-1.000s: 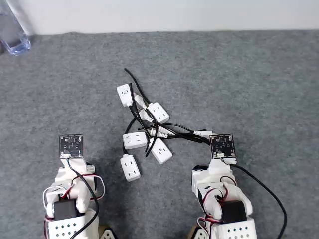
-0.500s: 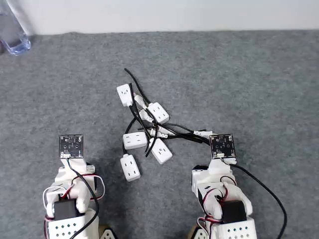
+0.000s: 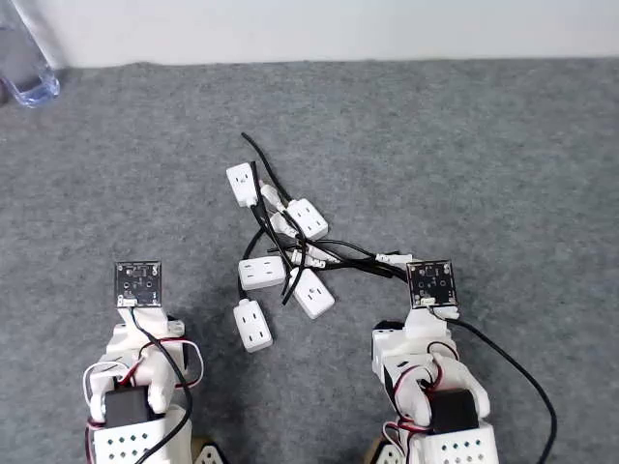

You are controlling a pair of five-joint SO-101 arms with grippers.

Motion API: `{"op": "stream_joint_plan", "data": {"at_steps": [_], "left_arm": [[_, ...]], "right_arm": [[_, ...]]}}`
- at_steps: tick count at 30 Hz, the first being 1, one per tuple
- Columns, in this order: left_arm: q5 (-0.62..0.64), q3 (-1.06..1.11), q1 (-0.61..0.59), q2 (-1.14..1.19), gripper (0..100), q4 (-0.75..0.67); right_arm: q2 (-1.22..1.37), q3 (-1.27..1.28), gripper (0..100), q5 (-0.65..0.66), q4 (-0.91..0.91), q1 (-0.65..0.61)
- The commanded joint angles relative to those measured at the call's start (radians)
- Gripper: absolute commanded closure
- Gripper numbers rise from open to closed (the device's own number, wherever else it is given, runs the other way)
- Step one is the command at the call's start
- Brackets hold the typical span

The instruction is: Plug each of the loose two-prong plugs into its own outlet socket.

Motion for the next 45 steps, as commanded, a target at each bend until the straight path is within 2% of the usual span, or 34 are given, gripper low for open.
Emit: {"op": "stream_joint_plan", "data": {"at_steps": [1,17,23,27,29,34,39,43,45], "left_arm": [[0.008,-0.01,0.006,-0.011,99,-0.028],[0.011,-0.007,0.008,-0.011,99,-0.048],[0.011,0.004,0.037,-0.011,99,-0.374],[0.012,0.004,0.098,-0.011,99,-0.654],[0.012,0.004,0.152,-0.011,99,-0.735],[0.012,0.004,0.328,-0.011,99,-0.698],[0.009,0.004,0.454,-0.009,99,-0.491],[0.011,0.004,0.465,-0.011,98,-0.385],[0.011,0.004,0.463,-0.011,98,-0.373]], "right_arm": [[-0.007,0.017,98.9,0.009,0.007,-0.002],[-0.007,0.017,98.9,0.006,0.007,-0.002],[-0.01,0.017,98.7,0.003,-0.016,-0.004],[-0.01,0.017,98.7,0.005,-0.295,0.004],[-0.008,0.017,98.7,0.008,-0.406,0.004],[-0.008,0.017,98.7,0.009,-0.575,-0.004],[-0.008,0.017,96.6,0.011,-0.74,-0.005],[0.001,0.017,83.3,0.011,-0.739,-0.004],[-0.004,0.017,74.9,0.011,-0.667,-0.004]]}}
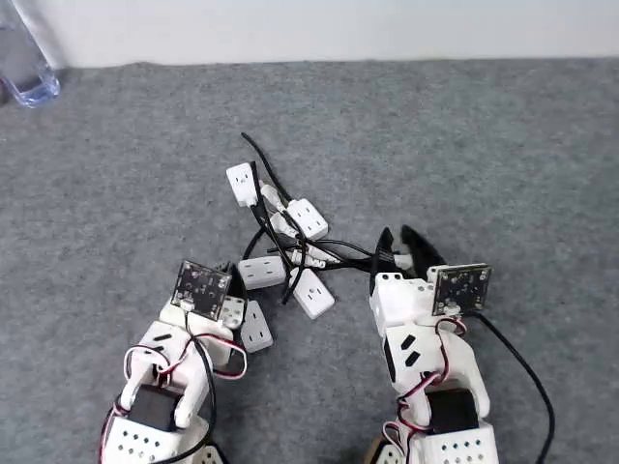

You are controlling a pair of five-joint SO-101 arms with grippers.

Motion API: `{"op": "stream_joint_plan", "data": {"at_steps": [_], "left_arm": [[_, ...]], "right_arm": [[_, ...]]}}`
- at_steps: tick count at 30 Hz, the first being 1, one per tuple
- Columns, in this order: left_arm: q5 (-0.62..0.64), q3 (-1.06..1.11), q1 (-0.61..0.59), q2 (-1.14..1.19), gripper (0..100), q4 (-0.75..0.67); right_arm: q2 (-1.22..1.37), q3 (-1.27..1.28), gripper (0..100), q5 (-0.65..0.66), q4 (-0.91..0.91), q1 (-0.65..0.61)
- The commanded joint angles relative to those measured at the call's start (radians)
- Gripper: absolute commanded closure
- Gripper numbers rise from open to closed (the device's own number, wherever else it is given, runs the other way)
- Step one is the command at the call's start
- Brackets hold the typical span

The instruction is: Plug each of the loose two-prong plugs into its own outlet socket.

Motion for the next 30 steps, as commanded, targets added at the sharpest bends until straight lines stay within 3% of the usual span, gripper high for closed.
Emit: {"op": "stream_joint_plan", "data": {"at_steps": [1,5,11,13,18,24,30], "left_arm": [[0.009,-0.007,0.008,-0.011,98,0.015],[0.009,-0.007,-0.025,-0.011,98,-0.034],[0.032,-0.007,-0.213,-0.011,94,-0.152],[0.147,-0.007,-0.302,-0.011,88,-0.183],[0.574,-0.008,-0.493,-0.011,70,-0.204],[0.591,-0.039,-0.588,-0.011,67,-0.201],[0.592,-0.048,-0.609,-0.011,67,-0.201]], "right_arm": [[-0.01,0.017,70.8,0.009,0.09,-0.004],[-0.01,0.017,57.6,0.009,0.232,-0.005],[-0.01,0.017,46.8,0.006,0.312,-0.061],[-0.01,0.017,44.8,0.006,0.335,-0.088],[-0.01,0.017,40.5,0.005,0.341,-0.09],[-0.01,0.017,34.1,0.003,0.337,-0.082],[-0.012,0.017,29.6,0.003,0.259,0.067]]}}
